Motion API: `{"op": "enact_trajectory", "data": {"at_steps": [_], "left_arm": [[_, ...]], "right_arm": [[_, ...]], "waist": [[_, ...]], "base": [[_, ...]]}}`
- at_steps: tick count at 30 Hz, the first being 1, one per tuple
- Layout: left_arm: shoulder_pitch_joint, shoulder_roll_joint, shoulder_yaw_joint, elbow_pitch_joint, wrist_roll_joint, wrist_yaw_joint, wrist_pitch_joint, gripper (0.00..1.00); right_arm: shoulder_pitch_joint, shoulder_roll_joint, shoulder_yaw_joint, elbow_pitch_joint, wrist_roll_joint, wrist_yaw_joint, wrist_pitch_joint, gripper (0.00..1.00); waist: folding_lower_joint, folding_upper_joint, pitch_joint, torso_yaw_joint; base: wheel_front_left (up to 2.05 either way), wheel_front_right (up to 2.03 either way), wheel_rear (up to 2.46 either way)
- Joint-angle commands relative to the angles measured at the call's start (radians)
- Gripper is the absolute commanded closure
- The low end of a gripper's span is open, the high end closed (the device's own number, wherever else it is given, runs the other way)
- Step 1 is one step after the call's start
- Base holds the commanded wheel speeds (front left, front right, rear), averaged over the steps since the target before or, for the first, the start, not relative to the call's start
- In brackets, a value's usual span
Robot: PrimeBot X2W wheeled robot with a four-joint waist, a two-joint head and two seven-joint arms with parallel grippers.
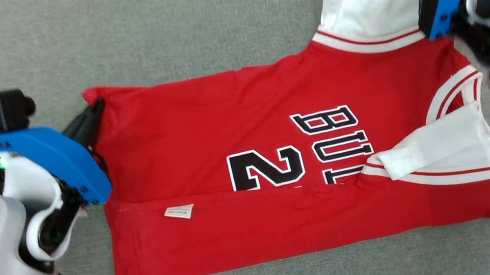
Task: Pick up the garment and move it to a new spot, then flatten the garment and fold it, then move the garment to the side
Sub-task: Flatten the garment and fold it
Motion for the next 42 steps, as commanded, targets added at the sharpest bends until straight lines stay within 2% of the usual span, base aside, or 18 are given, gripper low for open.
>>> {"op": "enact_trajectory", "data": {"at_steps": [1, 7, 15, 25, 32, 33, 34, 35, 36, 42], "left_arm": [[0.028, 0.003, -0.004, 0.010, 0.004, -0.015, -0.020, 1.00], [0.122, 0.006, -0.008, 0.032, 0.009, -0.036, -0.101, 1.00], [0.201, 0.001, -0.014, 0.052, 0.030, -0.048, -0.200, 1.00], [0.278, -0.020, -0.015, 0.076, 0.045, -0.040, -0.308, 1.00], [0.293, -0.042, -0.011, 0.113, 0.052, -0.024, -0.353, 1.00], [0.294, -0.043, -0.009, 0.115, 0.054, -0.020, -0.363, 0.85], [0.299, -0.048, -0.006, 0.118, 0.054, -0.016, -0.372, 0.48], [0.305, -0.053, -0.004, 0.121, 0.051, -0.015, -0.382, 0.12], [0.311, -0.057, -0.006, 0.123, 0.051, -0.013, -0.389, 0.00], [0.363, -0.091, 0.000, 0.106, 0.051, 0.002, -0.465, 0.00]], "right_arm": [[0.059, -0.024, 0.021, -0.027, 0.030, 0.000, 0.003, 1.00], [0.265, -0.099, 0.076, -0.196, 0.141, 0.000, 0.045, 1.00], [0.505, -0.145, 0.041, -0.407, 0.206, 0.000, 0.101, 1.00], [0.747, -0.087, -0.056, -0.608, 0.189, 0.000, 0.153, 1.00], [0.857, -0.037, -0.095, -0.684, 0.160, 0.000, 0.181, 1.00], [0.871, -0.031, -0.100, -0.688, 0.157, 0.000, 0.188, 1.00], [0.884, -0.024, -0.102, -0.692, 0.153, 0.000, 0.193, 1.00], [0.896, -0.017, -0.105, -0.698, 0.150, 0.000, 0.199, 0.77], [0.905, -0.013, -0.109, -0.705, 0.146, 0.000, 0.204, 0.00], [0.957, 0.014, -0.144, -0.732, 0.113, 0.000, 0.211, 0.00]], "waist": [[0.0000, -0.0001, -0.029, -0.004], [0.0000, -0.0001, -0.102, -0.007], [0.0000, -0.0001, -0.155, -0.018], [0.0000, -0.0001, -0.187, -0.019], [0.0000, -0.0001, -0.198, -0.013], [0.0000, -0.0001, -0.200, -0.013], [0.0000, -0.0001, -0.203, -0.013], [0.0000, -0.0001, -0.206, -0.013], [0.0000, -0.0001, -0.209, -0.013], [0.0000, -0.0001, -0.240, -0.008]], "base": [[0.00, 0.00, 0.00], [0.00, 0.00, 0.00], [0.00, 0.00, 0.00], [0.00, 0.00, 0.00], [0.00, 0.00, 0.00], [0.00, 0.00, 0.00], [0.00, 0.00, 0.00], [0.00, 0.00, 0.00], [0.00, 0.00, 0.00], [0.00, 0.00, 0.00]]}}
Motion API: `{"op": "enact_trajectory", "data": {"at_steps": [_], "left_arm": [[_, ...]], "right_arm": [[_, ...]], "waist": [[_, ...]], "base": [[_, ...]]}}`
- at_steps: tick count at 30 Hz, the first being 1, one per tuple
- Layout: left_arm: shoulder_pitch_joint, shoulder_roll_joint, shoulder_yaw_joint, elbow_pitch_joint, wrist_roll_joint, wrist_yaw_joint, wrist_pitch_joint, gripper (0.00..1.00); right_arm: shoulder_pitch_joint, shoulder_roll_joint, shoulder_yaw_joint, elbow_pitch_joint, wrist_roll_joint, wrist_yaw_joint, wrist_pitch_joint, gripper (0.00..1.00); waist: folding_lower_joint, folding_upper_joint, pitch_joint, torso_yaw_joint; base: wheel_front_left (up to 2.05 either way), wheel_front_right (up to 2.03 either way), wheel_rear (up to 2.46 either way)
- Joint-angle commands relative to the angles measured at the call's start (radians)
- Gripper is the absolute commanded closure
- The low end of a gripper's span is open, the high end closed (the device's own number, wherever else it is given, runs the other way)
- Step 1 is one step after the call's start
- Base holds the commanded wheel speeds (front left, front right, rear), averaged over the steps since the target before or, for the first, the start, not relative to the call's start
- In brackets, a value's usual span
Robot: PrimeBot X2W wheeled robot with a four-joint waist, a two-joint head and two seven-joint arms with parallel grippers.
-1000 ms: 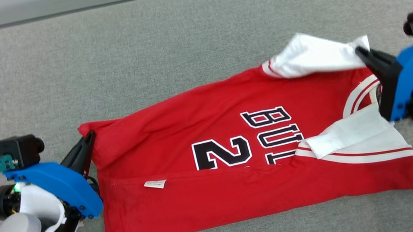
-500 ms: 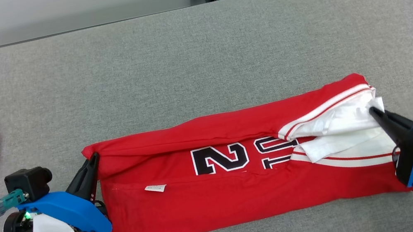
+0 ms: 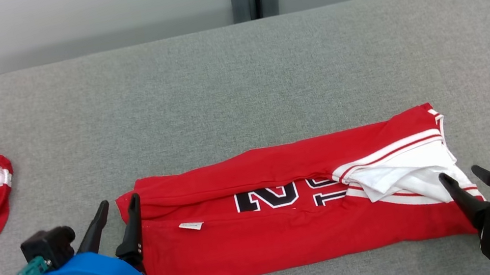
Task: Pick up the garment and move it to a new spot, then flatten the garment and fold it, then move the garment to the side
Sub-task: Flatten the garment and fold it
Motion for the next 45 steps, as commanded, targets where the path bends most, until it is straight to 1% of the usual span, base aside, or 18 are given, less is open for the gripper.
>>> {"op": "enact_trajectory", "data": {"at_steps": [1, 5, 8, 11, 13, 15, 17, 21, 25, 30, 34, 37, 43, 45], "left_arm": [[0.018, -0.004, 0.006, -0.006, 0.005, 0.006, -0.020, 0.00], [0.055, -0.033, 0.019, -0.028, 0.016, 0.024, -0.088, 0.00], [0.075, -0.047, 0.041, -0.048, 0.051, 0.037, -0.120, 0.00], [0.093, -0.058, 0.069, -0.069, 0.119, 0.057, -0.132, 0.00], [0.102, -0.071, 0.114, -0.102, 0.178, 0.071, -0.133, 0.00], [0.122, -0.084, 0.155, -0.122, 0.238, 0.070, -0.132, 0.00], [0.139, -0.090, 0.185, -0.123, 0.294, 0.061, -0.133, 0.00], [0.157, -0.111, 0.240, -0.107, 0.364, 0.038, -0.133, 0.00], [0.168, -0.134, 0.276, -0.081, 0.410, 0.005, -0.133, 0.00], [0.168, -0.165, 0.315, -0.063, 0.448, -0.024, -0.133, 0.00], [0.169, -0.182, 0.337, -0.063, 0.475, -0.037, -0.133, 0.00], [0.169, -0.190, 0.355, -0.058, 0.487, -0.053, -0.133, 0.00], [0.169, -0.200, 0.376, -0.046, 0.505, -0.071, -0.133, 0.00], [0.167, -0.202, 0.381, -0.044, 0.507, -0.074, -0.133, 0.00]], "right_arm": [[0.017, 0.006, -0.007, -0.008, -0.009, 0.000, -0.002, 0.00], [0.037, 0.036, -0.051, -0.032, -0.026, 0.000, -0.025, 0.00], [0.037, 0.066, -0.093, -0.035, -0.047, 0.000, -0.050, 0.00], [0.025, 0.093, -0.136, -0.021, -0.073, 0.000, -0.077, 0.00], [0.005, 0.108, -0.159, -0.007, -0.087, 0.000, -0.100, 0.00], [-0.016, 0.119, -0.182, 0.018, -0.096, 0.000, -0.125, 0.00], [-0.042, 0.127, -0.190, 0.058, -0.105, 0.000, -0.145, 0.00], [-0.104, 0.130, -0.207, 0.160, -0.132, 0.000, -0.198, 0.00], [-0.162, 0.131, -0.216, 0.285, -0.142, 0.000, -0.229, 0.00], [-0.219, 0.131, -0.210, 0.433, -0.144, 0.000, -0.247, 0.00], [-0.259, 0.131, -0.219, 0.528, -0.167, 0.000, -0.276, 0.00], [-0.290, 0.131, -0.226, 0.598, -0.177, 0.000, -0.294, 0.00], [-0.329, 0.131, -0.236, 0.731, -0.202, 0.000, -0.331, 0.00], [-0.332, 0.133, -0.232, 0.751, -0.208, 0.000, -0.335, 0.00]], "waist": [[0.0001, 0.0000, -0.007, 0.001], [0.0001, 0.0000, -0.035, 0.016], [0.0001, 0.0000, -0.055, 0.028], [0.0001, 0.0000, -0.073, 0.039], [0.0001, 0.0000, -0.081, 0.045], [0.0001, 0.0000, -0.084, 0.049], [0.0001, 0.0000, -0.085, 0.051], [0.0001, 0.0000, -0.082, 0.052], [0.0001, 0.0000, -0.076, 0.055], [0.0001, 0.0000, -0.065, 0.062], [0.0001, 0.0000, -0.056, 0.065], [0.0001, 0.0000, -0.050, 0.068], [0.0001, 0.0000, -0.041, 0.075], [0.0001, 0.0000, -0.039, 0.076]], "base": [[0.00, 0.00, 0.00], [0.00, 0.00, 0.00], [0.00, 0.00, 0.00], [0.00, 0.00, 0.00], [0.00, 0.00, 0.00], [0.00, 0.00, 0.00], [0.00, 0.00, 0.00], [0.00, 0.00, 0.00], [0.00, 0.00, 0.00], [0.00, 0.00, 0.00], [0.00, 0.00, 0.00], [0.00, 0.00, 0.00], [0.00, 0.00, 0.00], [0.00, 0.00, 0.00]]}}
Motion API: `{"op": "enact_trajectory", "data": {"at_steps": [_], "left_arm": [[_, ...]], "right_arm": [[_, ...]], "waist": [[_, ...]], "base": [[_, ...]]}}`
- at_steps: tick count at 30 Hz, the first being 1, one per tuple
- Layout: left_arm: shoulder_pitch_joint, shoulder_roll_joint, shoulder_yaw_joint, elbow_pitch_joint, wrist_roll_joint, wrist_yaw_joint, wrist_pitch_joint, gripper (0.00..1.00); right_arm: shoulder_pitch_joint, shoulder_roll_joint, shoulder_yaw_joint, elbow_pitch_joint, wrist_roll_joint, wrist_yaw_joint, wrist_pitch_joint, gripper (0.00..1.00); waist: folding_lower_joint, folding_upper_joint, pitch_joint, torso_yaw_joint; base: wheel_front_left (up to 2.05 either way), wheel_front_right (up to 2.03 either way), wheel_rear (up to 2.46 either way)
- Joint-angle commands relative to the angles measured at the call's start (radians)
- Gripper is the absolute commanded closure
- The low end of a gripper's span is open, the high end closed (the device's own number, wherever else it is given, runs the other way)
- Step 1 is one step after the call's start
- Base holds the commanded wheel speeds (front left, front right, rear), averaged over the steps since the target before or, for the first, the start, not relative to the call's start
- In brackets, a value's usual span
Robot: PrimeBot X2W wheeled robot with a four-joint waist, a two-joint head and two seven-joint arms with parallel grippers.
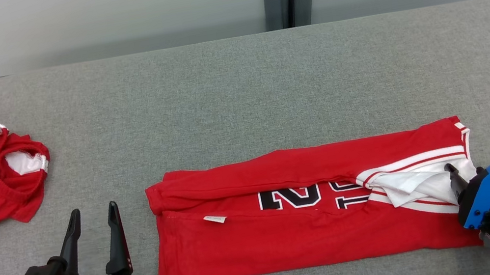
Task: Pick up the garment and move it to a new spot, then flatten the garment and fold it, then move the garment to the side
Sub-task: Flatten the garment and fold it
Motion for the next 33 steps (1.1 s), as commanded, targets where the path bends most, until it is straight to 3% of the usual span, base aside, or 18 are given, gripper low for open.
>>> {"op": "enact_trajectory", "data": {"at_steps": [1, 5, 6, 7, 8, 18, 27, 33], "left_arm": [[0.001, -0.003, 0.003, 0.001, 0.007, -0.005, -0.005, 0.00], [0.006, -0.010, 0.012, 0.003, 0.020, -0.009, -0.005, 0.00], [0.006, -0.012, 0.014, 0.004, 0.020, -0.012, -0.005, 0.00], [0.007, -0.013, 0.017, 0.004, 0.022, -0.014, -0.005, 0.00], [0.007, -0.014, 0.019, 0.005, 0.024, -0.016, -0.005, 0.00], [0.008, -0.026, 0.041, 0.010, 0.037, -0.030, -0.005, 0.00], [0.014, -0.032, 0.052, 0.010, 0.048, -0.040, -0.005, 0.00], [0.019, -0.036, 0.060, 0.008, 0.053, -0.042, -0.005, 0.00]], "right_arm": [[0.004, 0.004, 0.006, 0.024, -0.011, 0.000, 0.006, 0.00], [0.020, 0.018, 0.067, 0.093, -0.006, 0.002, 0.018, 0.03], [0.026, 0.021, 0.081, 0.101, -0.007, 0.003, 0.014, 0.61], [0.029, 0.022, 0.091, 0.102, -0.008, 0.003, 0.009, 0.84], [0.032, 0.021, 0.099, 0.100, -0.012, 0.003, 0.002, 1.00], [0.022, -0.036, -0.020, -0.052, -0.069, -0.001, -0.080, 1.00], [0.080, -0.078, -0.190, -0.269, -0.149, 0.000, -0.029, 1.00], [0.121, -0.038, -0.146, -0.433, -0.161, 0.000, 0.030, 1.00]], "waist": [[0.0000, 0.0000, 0.001, 0.001], [0.0000, 0.0000, 0.001, 0.007], [0.0000, 0.0000, 0.001, 0.007], [0.0000, 0.0000, 0.001, 0.007], [0.0000, 0.0000, 0.001, 0.005], [0.0000, 0.0000, -0.010, -0.020], [0.0000, 0.0000, -0.021, -0.027], [0.0000, 0.0000, -0.031, -0.032]], "base": [[0.00, 0.00, 0.00], [0.00, 0.00, 0.00], [0.00, 0.00, 0.00], [0.00, 0.00, 0.00], [0.00, 0.00, 0.00], [0.00, 0.00, 0.00], [0.00, 0.00, 0.00], [0.00, 0.00, 0.00]]}}
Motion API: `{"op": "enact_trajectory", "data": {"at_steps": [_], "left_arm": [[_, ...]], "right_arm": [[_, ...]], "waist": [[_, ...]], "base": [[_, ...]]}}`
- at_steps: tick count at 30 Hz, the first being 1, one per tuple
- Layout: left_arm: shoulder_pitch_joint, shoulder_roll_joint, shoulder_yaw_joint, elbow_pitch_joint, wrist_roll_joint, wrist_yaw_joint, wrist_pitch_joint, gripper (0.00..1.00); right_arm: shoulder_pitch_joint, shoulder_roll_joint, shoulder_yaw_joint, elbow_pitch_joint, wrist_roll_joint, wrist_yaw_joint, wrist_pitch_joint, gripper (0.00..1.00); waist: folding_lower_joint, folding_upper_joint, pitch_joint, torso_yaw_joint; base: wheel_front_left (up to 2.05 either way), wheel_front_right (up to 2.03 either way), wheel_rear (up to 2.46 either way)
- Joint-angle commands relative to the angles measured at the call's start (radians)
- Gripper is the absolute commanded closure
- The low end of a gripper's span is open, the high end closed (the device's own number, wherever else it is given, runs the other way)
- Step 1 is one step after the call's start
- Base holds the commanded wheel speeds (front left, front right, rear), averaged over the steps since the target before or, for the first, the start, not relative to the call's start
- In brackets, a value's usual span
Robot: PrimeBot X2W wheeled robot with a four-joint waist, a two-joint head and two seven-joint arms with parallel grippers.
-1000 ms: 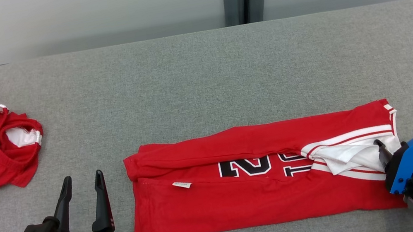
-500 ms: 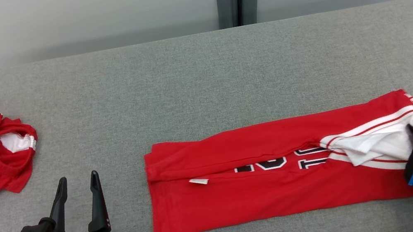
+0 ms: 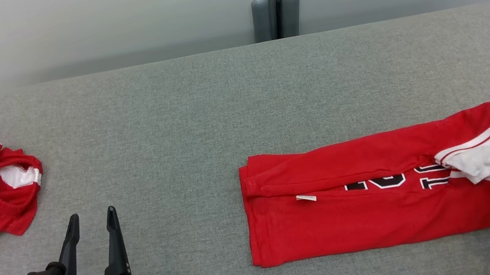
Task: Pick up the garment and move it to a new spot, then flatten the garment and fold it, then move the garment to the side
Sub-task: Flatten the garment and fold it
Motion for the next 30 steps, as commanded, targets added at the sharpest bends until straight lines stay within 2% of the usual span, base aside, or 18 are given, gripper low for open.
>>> {"op": "enact_trajectory", "data": {"at_steps": [1, 7, 10, 22, 30], "left_arm": [[0.002, -0.002, 0.002, 0.000, 0.003, -0.002, -0.005, 0.00], [-0.004, -0.005, 0.003, 0.001, 0.007, -0.005, -0.005, 0.00], [-0.009, -0.008, 0.001, 0.002, 0.009, -0.006, -0.005, 0.00], [-0.047, -0.015, -0.049, 0.009, 0.001, -0.012, -0.005, 0.00], [-0.051, -0.010, -0.064, 0.019, -0.007, -0.013, -0.005, 0.00]], "right_arm": [[0.011, 0.009, 0.022, -0.019, 0.007, 0.000, 0.008, 1.00], [0.037, 0.038, 0.235, -0.112, 0.057, 0.000, 0.058, 1.00], [0.019, 0.041, 0.354, -0.103, 0.120, 0.000, 0.064, 1.00], [-0.116, 0.040, 0.733, 0.136, 0.328, 0.000, -0.031, 1.00], [-0.180, 0.040, 0.853, 0.273, 0.395, 0.000, -0.085, 1.00]], "waist": [[0.0000, -0.0002, -0.001, -0.001], [0.0000, -0.0002, -0.003, 0.001], [0.0000, -0.0002, 0.000, 0.007], [0.0000, -0.0002, 0.015, 0.064], [0.0000, -0.0002, 0.012, 0.093]], "base": [[0.00, 0.00, 0.00], [0.00, 0.00, 0.00], [0.00, 0.00, 0.00], [0.00, 0.00, 0.00], [0.00, 0.00, 0.00]]}}
